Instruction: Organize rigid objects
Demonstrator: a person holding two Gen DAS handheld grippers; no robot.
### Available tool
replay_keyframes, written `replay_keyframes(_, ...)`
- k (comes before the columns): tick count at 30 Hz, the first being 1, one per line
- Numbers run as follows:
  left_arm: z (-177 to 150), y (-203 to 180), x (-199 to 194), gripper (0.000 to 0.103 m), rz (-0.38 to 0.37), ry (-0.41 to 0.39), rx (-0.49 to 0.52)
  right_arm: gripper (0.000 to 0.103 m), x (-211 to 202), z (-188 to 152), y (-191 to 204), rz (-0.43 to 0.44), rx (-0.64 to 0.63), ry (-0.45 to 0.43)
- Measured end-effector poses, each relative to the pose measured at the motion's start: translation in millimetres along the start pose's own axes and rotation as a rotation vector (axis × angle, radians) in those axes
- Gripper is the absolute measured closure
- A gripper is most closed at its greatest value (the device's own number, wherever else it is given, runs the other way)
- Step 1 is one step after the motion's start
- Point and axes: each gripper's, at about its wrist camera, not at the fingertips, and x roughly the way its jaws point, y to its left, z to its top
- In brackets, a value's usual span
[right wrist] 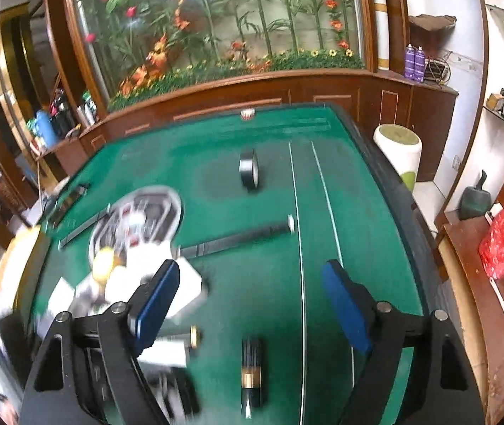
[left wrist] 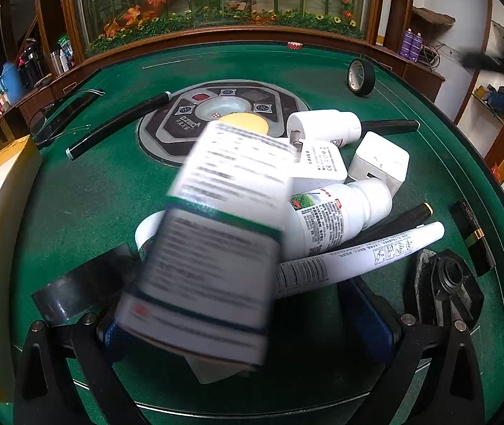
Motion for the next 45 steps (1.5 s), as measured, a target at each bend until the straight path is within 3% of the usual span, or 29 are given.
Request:
replay_keyframes(7, -1, -2, 0, 0.000, 0.005, -0.001, -0.001, 0.021, 98, 64, 11, -0.059, -0.016, 0.085)
replay_keyframes(11, -1, -2, 0, 0.000, 0.005, -0.001, -0.001, 0.024, 144, 72, 14, -0.141, -0.043, 0.131)
replay_keyframes(16, -1, -2, 0, 0.000, 0.005, 0.000, -0.001, 0.033, 173, 69, 9, -0.159, -0.034, 0.181)
replay_keyframes(26, -1, -2, 0, 0.000, 0.004, 0.000, -0.001, 0.035, 180, 63, -1, -0.149, -0.016, 0.182)
replay_keyframes(27, -1, -2, 0, 0.000, 0.004, 0.000, -0.001, 0.044, 182, 62, -1, -0.147, -0.018, 0.183)
replay_keyframes(31, -1, -2, 0, 0.000, 0.004, 0.000, -0.001, 0.064, 183, 59, -3, -0.131, -0.007, 0.195)
replay_keyframes(33, -1, -2, 0, 0.000, 0.004, 0.000, -0.001, 0.086, 179, 57, -3, -0.138, -0.019, 0.189)
replay_keyframes(39, -1, -2, 0, 0.000, 0.002, 0.002, 0.003, 0.092, 130, 40, 5, -0.055, -0.002, 0.132)
replay_keyframes(45, -3, 6, -6, 0.000, -0.051, 0.036, 0.080, 0.093, 44, 2, 24, 0.138, 0.008, 0.056)
